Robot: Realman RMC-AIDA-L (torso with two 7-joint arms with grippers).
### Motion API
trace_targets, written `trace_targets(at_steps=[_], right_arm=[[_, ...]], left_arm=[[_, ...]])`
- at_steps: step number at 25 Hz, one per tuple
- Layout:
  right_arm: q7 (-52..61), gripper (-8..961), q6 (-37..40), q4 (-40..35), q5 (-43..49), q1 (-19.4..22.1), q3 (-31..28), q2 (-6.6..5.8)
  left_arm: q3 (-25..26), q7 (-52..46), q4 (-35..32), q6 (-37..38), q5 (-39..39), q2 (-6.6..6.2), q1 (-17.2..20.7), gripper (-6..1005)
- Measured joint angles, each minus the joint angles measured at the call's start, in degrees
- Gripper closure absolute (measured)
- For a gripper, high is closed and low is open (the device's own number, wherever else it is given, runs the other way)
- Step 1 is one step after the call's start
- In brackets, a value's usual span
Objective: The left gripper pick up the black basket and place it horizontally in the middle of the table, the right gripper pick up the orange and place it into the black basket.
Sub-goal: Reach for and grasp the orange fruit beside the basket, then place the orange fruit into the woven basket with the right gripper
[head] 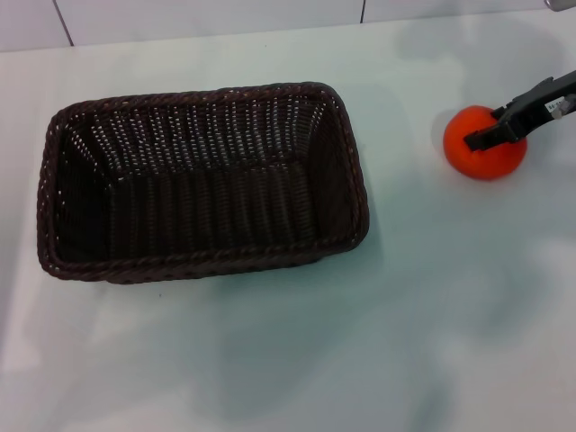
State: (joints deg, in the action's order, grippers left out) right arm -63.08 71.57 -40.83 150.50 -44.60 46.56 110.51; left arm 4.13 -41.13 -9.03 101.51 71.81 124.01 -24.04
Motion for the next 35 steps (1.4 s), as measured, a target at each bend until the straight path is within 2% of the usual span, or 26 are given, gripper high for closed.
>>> trace_targets(at_steps=[4, 9, 12, 19, 22, 25, 28, 29, 33, 34, 35], right_arm=[[-1.07, 247, -0.04, 0.00, -0.45, 0.10, -0.49, -0.02], [-1.58, 448, -0.03, -0.01, -0.57, 0.11, -0.56, -0.03], [-1.71, 634, -0.05, -0.30, -1.34, 0.23, -0.64, 0.00], [-6.70, 693, 1.64, -2.58, -13.67, 2.77, -4.75, -0.42], [-10.89, 705, 2.15, -5.27, -22.74, 5.08, -6.58, 0.62], [-16.89, 718, 4.30, -6.42, -36.21, 7.37, -7.00, 1.75], [-22.75, 730, 7.29, -5.79, -47.32, 7.96, -6.24, 3.08], [-24.34, 740, 8.56, -5.47, -49.67, 7.56, -5.74, 3.80], [-29.20, 778, 10.14, -4.79, -51.76, 4.26, -2.18, 8.17], [-30.31, 785, 10.07, -3.94, -51.90, 3.12, -0.13, 8.95], [-30.80, 792, 9.50, -2.80, -51.93, 2.25, 1.67, 9.09]], left_arm=[[0.00, 0.00, 0.00, 0.00, 0.00, 0.00, 0.00, 170], [0.00, 0.00, -0.02, 0.00, 0.00, 0.00, 0.03, 170], [0.00, 0.00, -0.03, 0.00, 0.00, 0.00, 0.04, 170], [0.00, 0.00, -0.03, 0.14, 0.00, 0.00, 0.20, 169], [0.06, 0.00, -0.03, 0.26, 0.00, 0.00, 0.38, 169], [0.08, 0.00, -0.03, 0.32, 0.00, 0.00, 0.50, 169], [0.12, 0.00, -0.03, 0.36, -0.01, 0.00, 0.60, 169], [0.15, 0.00, -0.03, 0.36, 0.00, 0.00, 0.60, 169], [0.60, 0.00, -0.03, 0.27, -0.01, 0.00, 0.59, 169], [0.74, 0.00, -0.02, 0.21, -0.01, 0.00, 0.59, 169], [0.83, 0.00, 0.00, 0.17, -0.01, 0.00, 0.57, 170]])
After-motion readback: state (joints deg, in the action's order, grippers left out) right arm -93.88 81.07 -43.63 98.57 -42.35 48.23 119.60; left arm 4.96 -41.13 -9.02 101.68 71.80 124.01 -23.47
